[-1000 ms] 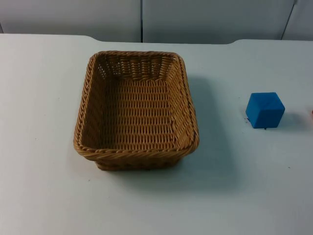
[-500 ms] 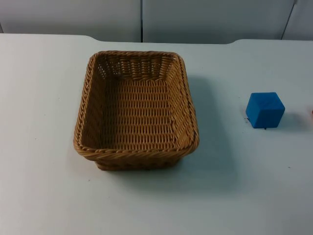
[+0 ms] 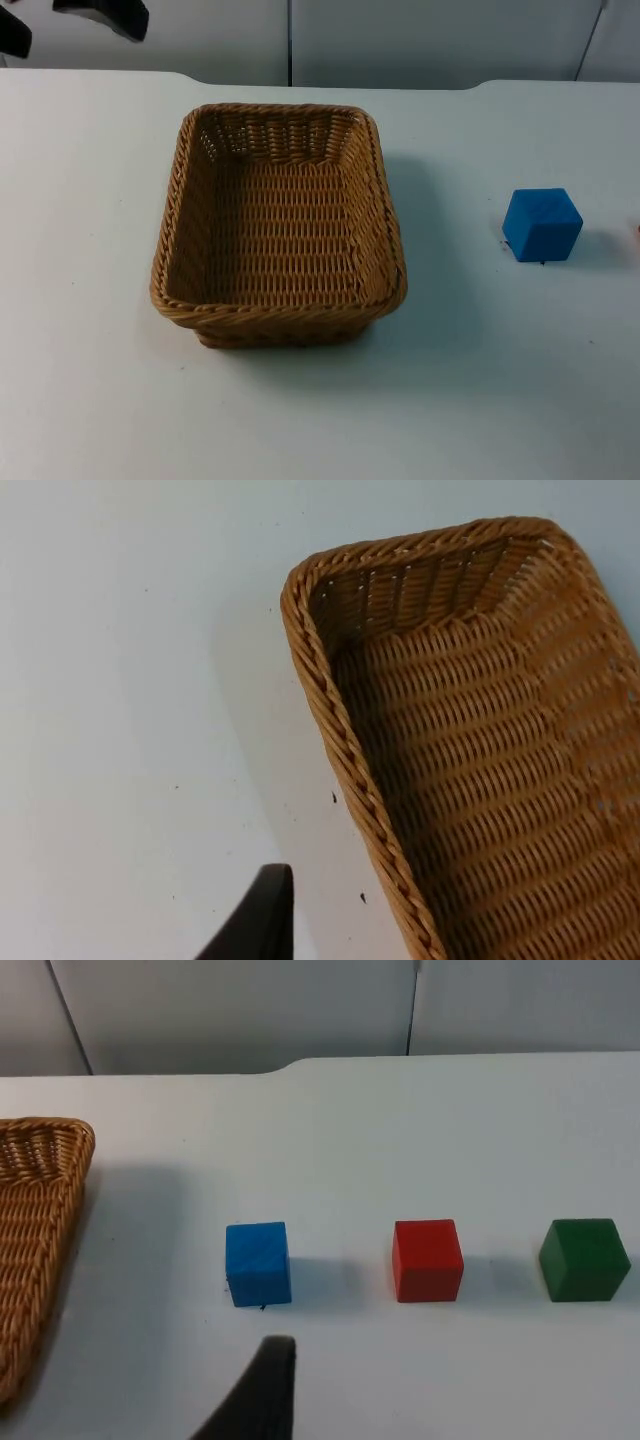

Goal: Pick up the basket with the left hand and place the blue cube into the basket with the right hand.

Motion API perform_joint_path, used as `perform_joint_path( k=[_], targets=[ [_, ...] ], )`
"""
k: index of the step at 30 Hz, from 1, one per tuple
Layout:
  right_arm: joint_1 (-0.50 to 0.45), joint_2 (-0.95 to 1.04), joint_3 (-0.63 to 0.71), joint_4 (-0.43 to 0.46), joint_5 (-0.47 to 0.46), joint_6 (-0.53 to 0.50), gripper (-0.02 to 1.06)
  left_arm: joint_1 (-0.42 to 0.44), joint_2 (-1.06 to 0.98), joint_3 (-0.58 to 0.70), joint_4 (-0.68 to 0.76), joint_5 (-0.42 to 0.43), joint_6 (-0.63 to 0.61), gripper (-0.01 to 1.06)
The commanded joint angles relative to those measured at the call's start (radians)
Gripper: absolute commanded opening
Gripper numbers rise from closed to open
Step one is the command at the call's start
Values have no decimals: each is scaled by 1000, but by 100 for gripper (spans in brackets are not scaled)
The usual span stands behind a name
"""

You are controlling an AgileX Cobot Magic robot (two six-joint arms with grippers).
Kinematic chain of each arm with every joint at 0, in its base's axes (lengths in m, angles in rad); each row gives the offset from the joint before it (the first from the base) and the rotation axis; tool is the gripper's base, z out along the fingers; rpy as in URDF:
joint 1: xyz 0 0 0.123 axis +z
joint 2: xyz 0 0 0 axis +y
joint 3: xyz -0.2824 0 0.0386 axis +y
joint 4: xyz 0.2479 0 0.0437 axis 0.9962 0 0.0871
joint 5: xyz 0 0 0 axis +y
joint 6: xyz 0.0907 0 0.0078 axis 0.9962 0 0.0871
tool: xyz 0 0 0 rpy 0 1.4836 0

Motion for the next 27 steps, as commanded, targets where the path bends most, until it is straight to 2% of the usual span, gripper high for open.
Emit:
perform_joint_path(
  k=[1, 6, 17, 27],
  targets=[
    [-4, 6, -4, 7, -3, -6, 104, -7, 50, -27, -15, -2, 16, 105],
    [-4, 6, -4, 39, -3, -6, 104, -7, 183, -89, -44, 11, 16, 105],
    [-4, 6, -4, 39, -3, -6, 104, -7, 378, -187, -80, 33, 16, 105],
    [-4, 6, -4, 38, -12, 20, 104, -54, 504, -276, -88, 79, -9, 105]
  ],
)
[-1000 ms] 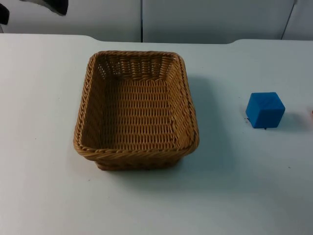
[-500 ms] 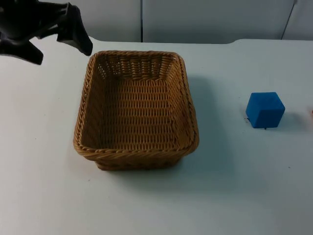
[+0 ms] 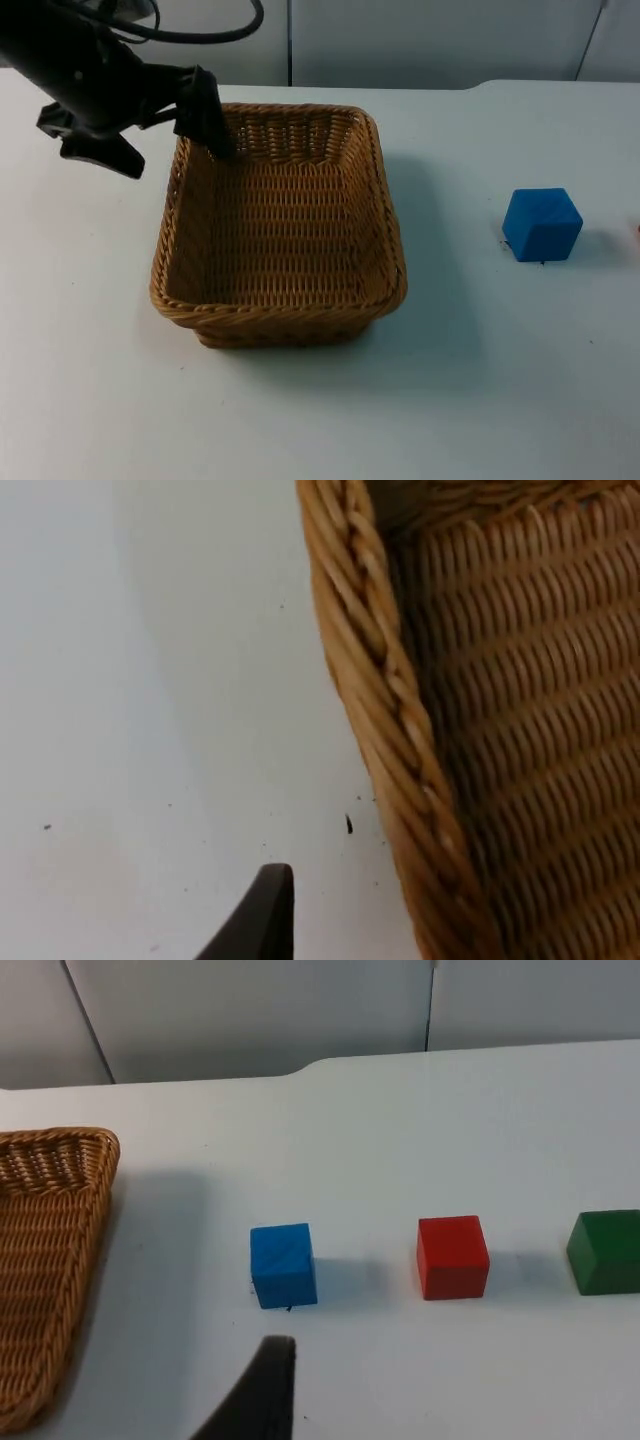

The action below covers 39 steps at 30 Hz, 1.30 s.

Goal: Pick up the basket with the left hand and place the blue cube into the basket with the right hand.

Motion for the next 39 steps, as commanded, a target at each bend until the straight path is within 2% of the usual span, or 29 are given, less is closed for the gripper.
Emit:
perform_joint_path(
  k=[1, 20, 22, 24, 25, 28, 29, 32, 33, 34, 37, 38, 39],
  targets=[
    [-1, 6, -4, 2, -12, 4, 104, -6, 33, -22, -12, 23, -24, 105],
    [-1, 6, -4, 2, -32, 4, 104, -6, 153, -46, -55, 87, -32, 102],
    [-1, 6, -4, 2, -37, 4, 104, -6, 153, -46, -55, 95, -32, 94],
    [-1, 6, -4, 2, -39, 4, 104, -6, 153, -46, -55, 96, -46, 78],
    [-1, 6, -4, 2, -39, 4, 104, -6, 153, -46, -55, 96, -46, 78],
    [-1, 6, -4, 2, -39, 4, 104, -6, 153, -46, -59, 96, -61, 52],
    [-1, 6, -4, 2, -39, 4, 104, -6, 153, -46, -59, 96, -61, 52],
    [-1, 6, -4, 2, -39, 4, 104, -6, 153, -46, -73, 87, -61, 28],
    [-1, 6, -4, 2, -39, 4, 104, -6, 153, -46, -85, 80, -61, 23],
    [-1, 6, -4, 2, -39, 4, 104, -6, 153, -46, -85, 80, -61, 23],
    [-1, 6, -4, 2, -39, 4, 104, -6, 153, -46, -119, 66, -76, 7],
    [-1, 6, -4, 2, -39, 4, 104, -6, 153, -46, -119, 66, -76, 7],
    [-1, 6, -4, 0, -39, 4, 104, -6, 153, -46, -121, 63, -78, 1]
  ],
)
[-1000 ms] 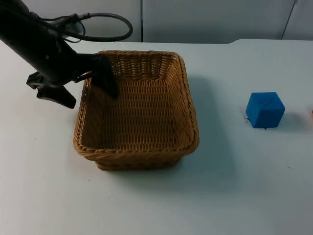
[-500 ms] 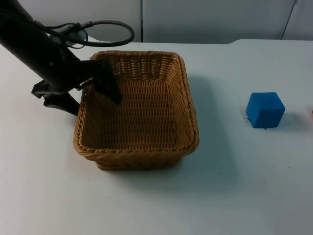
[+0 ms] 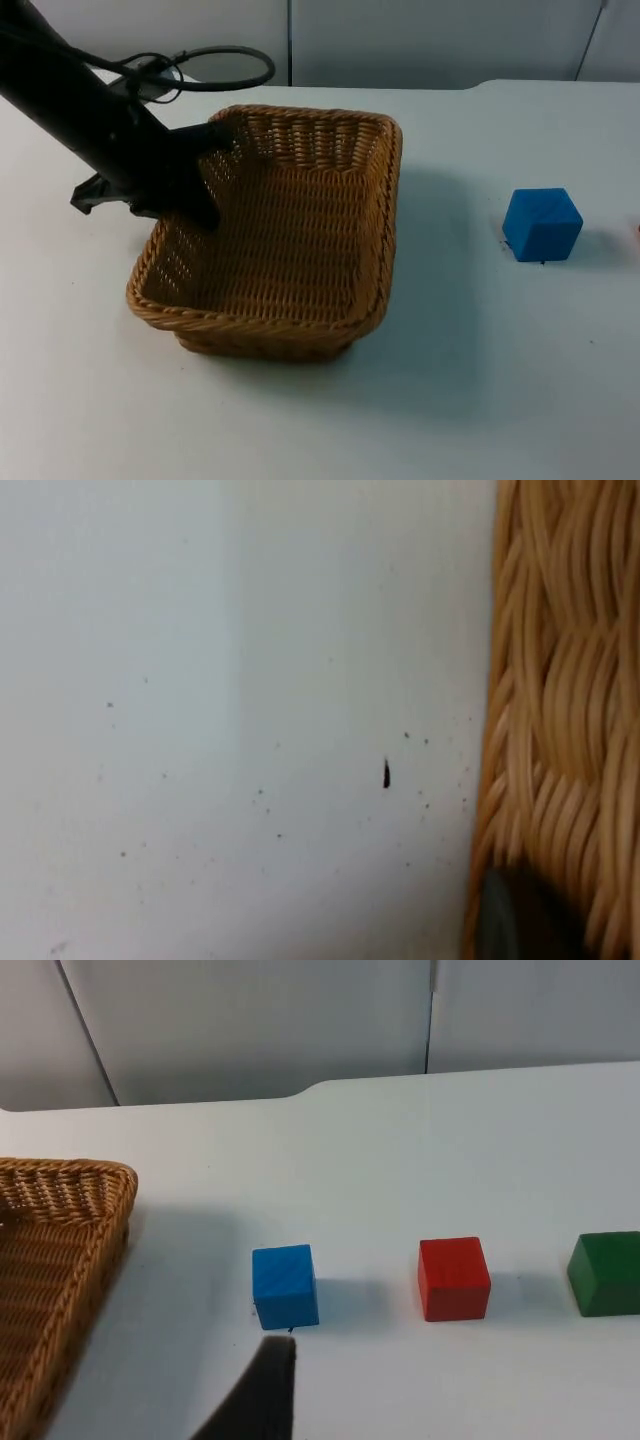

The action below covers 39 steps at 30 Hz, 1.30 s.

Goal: Pick up the basket with the left hand and place the blue cube into the basket with the right hand.

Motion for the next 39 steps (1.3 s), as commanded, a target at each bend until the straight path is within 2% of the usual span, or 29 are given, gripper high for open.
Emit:
perform_joint_path(
  k=[1, 7, 14, 23, 30, 39],
  targets=[
    [-1, 6, -4, -3, -12, 4, 104, -4, -2, 1, -33, -12, -5, 0],
    [-1, 6, -4, -6, -12, 4, 104, -4, -15, 1, -92, -14, -51, 0],
    [-1, 6, -4, -14, -12, -6, 104, -4, -98, 1, -87, -14, -127, 0],
    [-1, 57, -24, -8, -4, -1, 104, -14, -238, 32, -76, 37, -166, 0],
    [-1, 226, -147, -14, 24, 3, 104, -63, -285, 39, -6, 54, -231, 0],
    [-1, 503, -255, -4, 13, -9, 104, -118, -295, 39, -3, 16, -269, 0]
  ],
)
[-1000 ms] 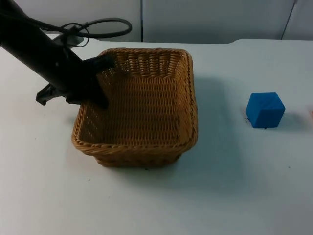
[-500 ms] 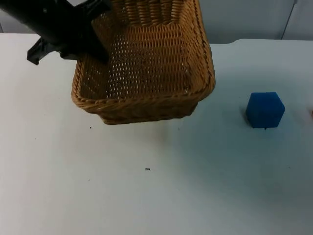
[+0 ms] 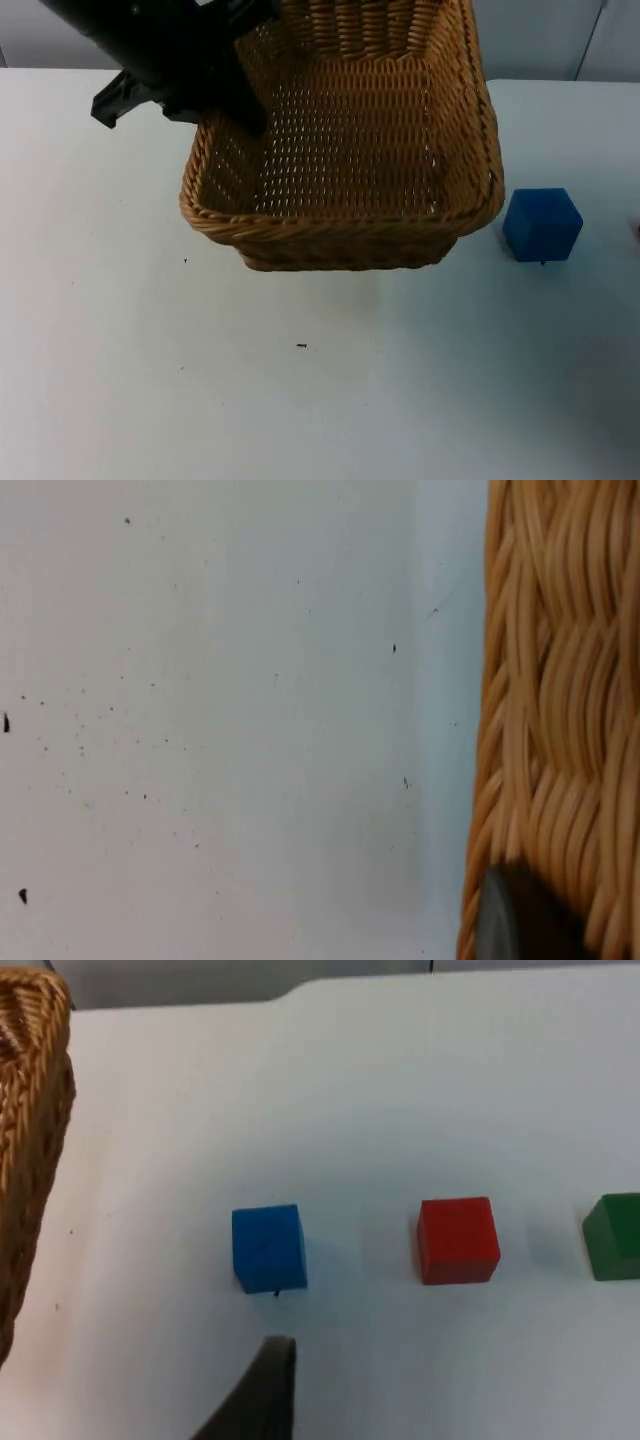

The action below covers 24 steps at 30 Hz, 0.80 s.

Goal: Pick up the basket with the left hand and place the blue cube into the basket with the right hand.

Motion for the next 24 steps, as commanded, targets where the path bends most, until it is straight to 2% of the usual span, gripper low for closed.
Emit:
perform_joint_path(
  k=[1, 5, 9, 13, 16, 24],
  targets=[
    [-1, 77, -21, 2, -19, -20, 104, -9, -23, 2, -22, -19, -21, 0],
    [2, 193, -55, 33, -27, -49, 104, -9, -23, 2, -11, -37, -42, 0],
    [66, 315, -102, 40, -38, -54, 104, -9, -21, 2, -6, -38, -45, 0],
    [168, 451, -171, -13, -60, -35, 104, -9, -19, 2, -1, -38, -45, 0],
    [197, 515, -201, -33, -60, -10, 104, -9, -19, 2, 8, -38, -45, 0],
    [209, 721, -256, -32, -84, 7, 104, -9, -19, 2, 28, -40, -45, 0]
  ],
)
